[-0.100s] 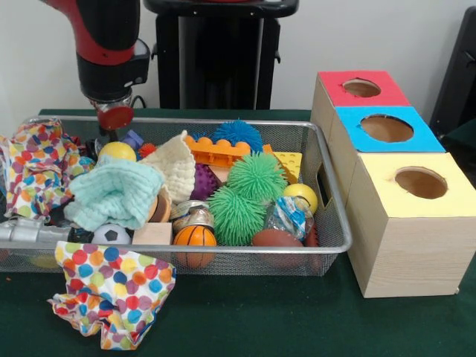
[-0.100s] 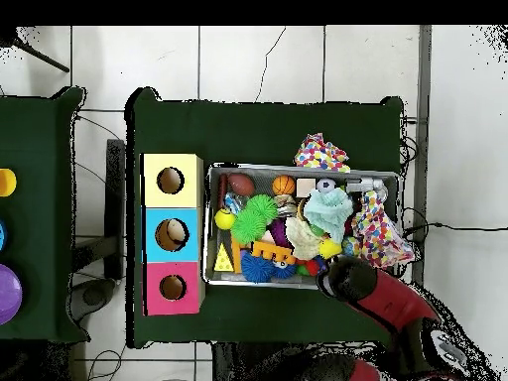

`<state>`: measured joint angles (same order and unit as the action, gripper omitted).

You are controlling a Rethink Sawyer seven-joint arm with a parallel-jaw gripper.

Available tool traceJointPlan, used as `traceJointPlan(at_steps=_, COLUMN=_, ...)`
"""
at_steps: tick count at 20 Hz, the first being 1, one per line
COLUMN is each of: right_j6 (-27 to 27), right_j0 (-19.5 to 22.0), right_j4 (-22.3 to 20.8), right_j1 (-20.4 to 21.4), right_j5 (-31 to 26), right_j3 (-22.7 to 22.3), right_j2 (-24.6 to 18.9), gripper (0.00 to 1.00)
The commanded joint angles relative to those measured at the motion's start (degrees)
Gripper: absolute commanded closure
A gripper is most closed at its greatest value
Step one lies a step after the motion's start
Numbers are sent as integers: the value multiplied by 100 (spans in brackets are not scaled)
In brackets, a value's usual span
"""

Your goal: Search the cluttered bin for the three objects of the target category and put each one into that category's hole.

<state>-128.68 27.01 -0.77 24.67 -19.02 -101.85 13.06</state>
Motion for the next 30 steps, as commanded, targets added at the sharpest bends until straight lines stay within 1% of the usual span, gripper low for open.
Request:
traceJointPlan(at_steps=1, right_j6=-150, right_j0=498, right_j4=332, right_j1=-161, right_j5=-440, right_j3=-835, right_j2=-1595, gripper=0)
traceJointPlan(at_steps=3, right_j6=94, right_j0=906, right_j4=463, right_j1=-33, right_j5=-703, right_j3=-1054, right_j2=-2106, gripper=0)
traceJointPlan(at_steps=5, right_j6=116, right_j0=985, right_j4=466, right_j1=63, right_j5=-814, right_j3=-1142, right_j2=-2258, gripper=0)
traceJointPlan(at_steps=7, right_j6=-25, right_j0=910, right_j4=430, right_j1=125, right_j5=-777, right_j3=-1173, right_j2=-2250, gripper=0)
traceJointPlan(at_steps=10, right_j6=-86, right_j0=979, right_j4=368, right_j1=168, right_j5=-722, right_j3=-1230, right_j2=-2321, gripper=0)
traceJointPlan(at_steps=14, right_j6=-78, right_j0=1181, right_j4=235, right_j1=76, right_j5=-369, right_j3=-1266, right_j2=-2466, gripper=0)
traceJointPlan(at_steps=16, right_j6=42, right_j0=1353, right_j4=107, right_j1=0, right_j5=-105, right_j3=-1258, right_j2=-2637, gripper=0)
traceJointPlan(at_steps=17, right_j6=103, right_j0=1498, right_j4=-2, right_j1=-64, right_j5=233, right_j3=-1290, right_j2=-2818, gripper=0)
traceJointPlan(at_steps=18, right_j6=123, right_j0=1530, right_j4=-36, right_j1=-81, right_j5=267, right_j3=-1291, right_j2=-2868, gripper=0)
traceJointPlan(at_steps=19, right_j6=134, right_j0=1656, right_j4=-118, right_j1=-127, right_j5=548, right_j3=-1354, right_j2=-3046, gripper=0)
traceJointPlan(at_steps=20, right_j6=87, right_j0=1688, right_j4=-117, right_j1=-125, right_j5=612, right_j3=-1388, right_j2=-3104, gripper=0)
traceJointPlan(at_steps=21, right_j6=59, right_j0=1656, right_j4=-315, right_j1=-98, right_j5=971, right_j3=-1342, right_j2=-3100, gripper=0)
traceJointPlan(at_steps=22, right_j6=72, right_j0=1669, right_j4=-377, right_j1=-95, right_j5=1023, right_j3=-1322, right_j2=-3135, gripper=0)
traceJointPlan(at_steps=23, right_j6=3, right_j0=1655, right_j4=-500, right_j1=-81, right_j5=1303, right_j3=-1302, right_j2=-3156, gripper=0)
traceJointPlan(at_steps=25, right_j6=33, right_j0=1670, right_j4=-762, right_j1=-127, right_j5=1596, right_j3=-1184, right_j2=-3205, gripper=0)
traceJointPlan(at_steps=27, right_j6=151, right_j0=1756, right_j4=-991, right_j1=-219, right_j5=1695, right_j3=-1010, right_j2=-3323, gripper=0)
traceJointPlan(at_steps=30, right_j6=188, right_j0=1763, right_j4=-1273, right_j1=-296, right_j5=1762, right_j3=-701, right_j2=-3319, gripper=0)
